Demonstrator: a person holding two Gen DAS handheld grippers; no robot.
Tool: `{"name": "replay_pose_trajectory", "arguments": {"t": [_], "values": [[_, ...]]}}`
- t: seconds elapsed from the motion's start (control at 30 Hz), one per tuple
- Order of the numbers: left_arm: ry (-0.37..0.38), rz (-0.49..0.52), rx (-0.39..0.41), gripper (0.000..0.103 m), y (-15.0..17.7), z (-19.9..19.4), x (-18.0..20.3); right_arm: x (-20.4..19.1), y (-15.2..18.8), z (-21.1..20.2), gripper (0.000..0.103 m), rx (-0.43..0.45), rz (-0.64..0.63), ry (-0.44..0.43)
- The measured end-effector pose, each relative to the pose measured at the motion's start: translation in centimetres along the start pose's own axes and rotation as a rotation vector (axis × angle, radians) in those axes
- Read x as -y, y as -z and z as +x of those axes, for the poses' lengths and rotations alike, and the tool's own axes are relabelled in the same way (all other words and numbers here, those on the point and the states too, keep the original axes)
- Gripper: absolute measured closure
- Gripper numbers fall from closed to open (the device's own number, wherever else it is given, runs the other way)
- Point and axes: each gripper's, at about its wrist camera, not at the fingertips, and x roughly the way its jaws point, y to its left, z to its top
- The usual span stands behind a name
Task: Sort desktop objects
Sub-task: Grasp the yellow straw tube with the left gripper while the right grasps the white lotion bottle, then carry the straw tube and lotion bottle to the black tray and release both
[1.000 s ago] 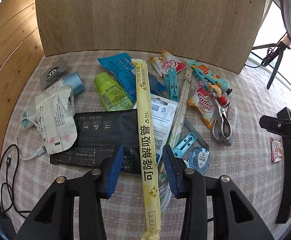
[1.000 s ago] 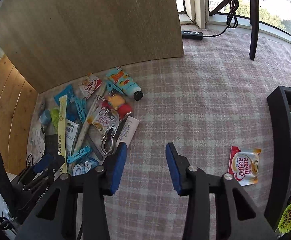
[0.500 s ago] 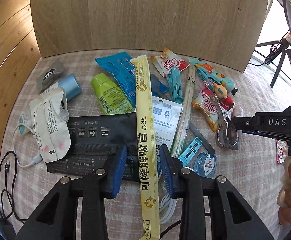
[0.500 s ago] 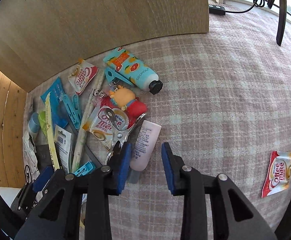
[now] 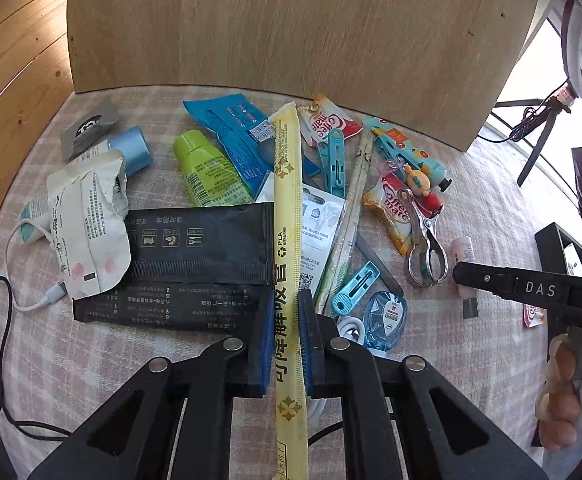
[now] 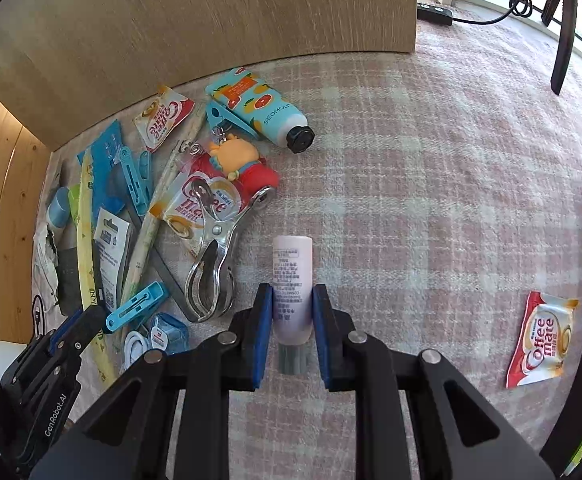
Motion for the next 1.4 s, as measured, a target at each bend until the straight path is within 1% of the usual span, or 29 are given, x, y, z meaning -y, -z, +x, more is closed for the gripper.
{"name": "replay_pose_trajectory", "arguments": {"t": [0.13,0.33,0.53,0.6,0.73,0.8,1.0,1.1,1.23,1.4], "values": [[0.008,-0.009,0.01,0.093,0.5,-1.2,0.5,1.4,1.2,-1.1,0.083,0.01,0.008,-0.019],[0.015,-0.011,0.043,0.093,1.5,-4.3,2.3,4.3,4.0,-4.6,0.083,0.059,0.02,-0.052],[0.043,0.007,0.081,0.093,2.8,-7.8,6.4,7.1,6.3,-8.9,0.083,0.111,0.014,-0.07],[0.056,0.021,0.088,0.093,3.2,-8.6,8.4,9.2,7.5,-10.8,0.083,0.125,0.018,-0.077],[0.098,0.062,0.091,0.093,4.1,-9.7,13.5,12.2,8.4,-13.0,0.083,0.153,0.038,-0.068],[0.133,0.085,0.088,0.093,4.7,-9.9,16.6,14.1,9.1,-14.3,0.083,0.167,0.053,-0.062],[0.231,0.153,0.071,0.093,7.2,-10.1,27.3,22.4,10.8,-18.7,0.083,0.207,0.089,-0.002],[0.265,0.202,0.06,0.093,8.3,-9.8,32.8,27.1,11.6,-20.8,0.083,0.227,0.126,0.027],[0.3,0.251,0.04,0.093,9.7,-9.2,39.0,32.9,12.4,-23.2,0.083,0.247,0.172,0.062],[0.312,0.288,0.022,0.093,10.6,-8.1,45.0,38.2,12.9,-24.7,0.083,0.251,0.203,0.09]]}}
